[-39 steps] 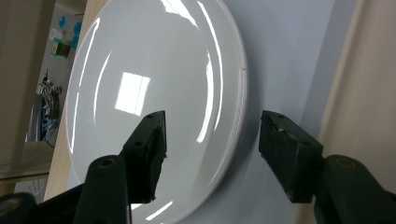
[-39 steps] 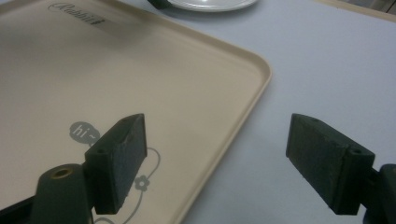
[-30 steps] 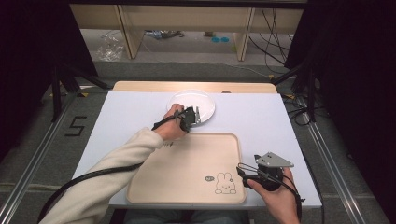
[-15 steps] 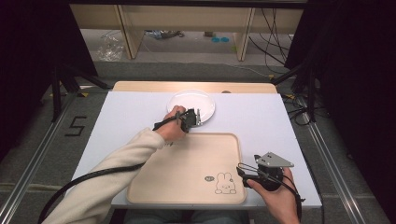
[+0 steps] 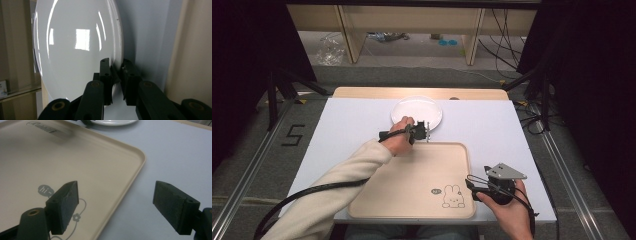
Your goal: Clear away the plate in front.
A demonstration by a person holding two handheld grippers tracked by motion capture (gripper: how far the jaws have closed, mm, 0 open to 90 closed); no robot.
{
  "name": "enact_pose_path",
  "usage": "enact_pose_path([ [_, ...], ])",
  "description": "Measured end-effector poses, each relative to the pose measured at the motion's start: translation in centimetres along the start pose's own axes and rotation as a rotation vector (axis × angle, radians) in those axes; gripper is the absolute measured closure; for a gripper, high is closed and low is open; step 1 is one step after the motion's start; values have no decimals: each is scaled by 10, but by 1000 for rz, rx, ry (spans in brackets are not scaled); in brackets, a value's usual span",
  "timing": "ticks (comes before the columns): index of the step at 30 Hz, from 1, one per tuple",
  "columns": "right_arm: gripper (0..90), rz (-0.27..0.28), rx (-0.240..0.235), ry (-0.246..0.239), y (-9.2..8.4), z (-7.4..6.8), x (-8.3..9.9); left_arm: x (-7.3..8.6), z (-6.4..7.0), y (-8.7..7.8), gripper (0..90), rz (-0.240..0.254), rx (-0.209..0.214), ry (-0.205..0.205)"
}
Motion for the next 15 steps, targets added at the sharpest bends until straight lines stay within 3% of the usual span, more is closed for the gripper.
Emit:
enact_pose_path([
  [2, 217, 1, 1, 0, 0, 0, 0, 0, 0, 0, 814, 0, -3, -3],
  [6, 217, 4, 5, -2, -1, 1, 0, -4, -8, -4, 849, 15, -50, 7],
  [12, 218, 6, 8, -7, -1, 1, -1, -4, -30, -15, 880, 15, -106, -47],
  [15, 219, 4, 6, 0, -1, 1, 0, -3, -34, -17, 883, 12, -101, -60],
])
Point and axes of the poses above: each handheld gripper's, and its own axes: y roughly forward along the jaws, x roughly out of its underside, z roughly to its right, the point moved 9 cm from there along y, roughly forward along the jaws, and after that the axes turned 15 degrees about -x, right-handed, at the moved point
